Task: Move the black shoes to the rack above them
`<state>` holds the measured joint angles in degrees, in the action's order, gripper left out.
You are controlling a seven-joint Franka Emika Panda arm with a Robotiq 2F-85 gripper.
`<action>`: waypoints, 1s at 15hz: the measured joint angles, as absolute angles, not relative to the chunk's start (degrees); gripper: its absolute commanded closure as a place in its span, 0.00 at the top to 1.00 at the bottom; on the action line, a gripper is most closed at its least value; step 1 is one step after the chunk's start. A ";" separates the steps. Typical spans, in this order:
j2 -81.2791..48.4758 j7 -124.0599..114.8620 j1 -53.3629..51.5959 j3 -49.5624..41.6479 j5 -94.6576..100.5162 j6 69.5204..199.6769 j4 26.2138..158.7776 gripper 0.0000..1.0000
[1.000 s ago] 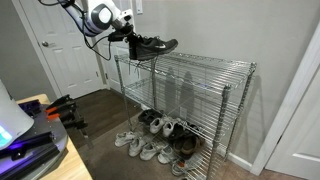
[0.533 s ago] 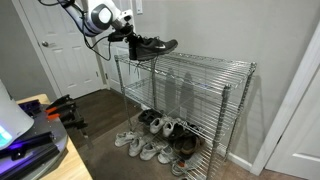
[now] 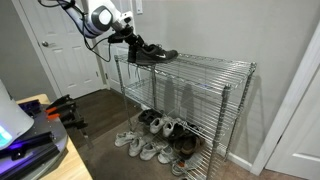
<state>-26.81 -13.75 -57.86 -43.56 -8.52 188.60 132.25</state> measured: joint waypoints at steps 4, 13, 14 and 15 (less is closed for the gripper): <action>-26.81 -13.75 -57.90 -43.52 -8.53 189.34 132.30 1.00; -26.93 -13.29 -83.34 -65.61 -14.87 197.90 137.49 1.00; -26.94 -12.40 -86.75 -68.19 -17.00 197.87 138.34 1.00; -26.97 -10.90 -89.69 -70.15 -19.51 197.86 139.30 1.00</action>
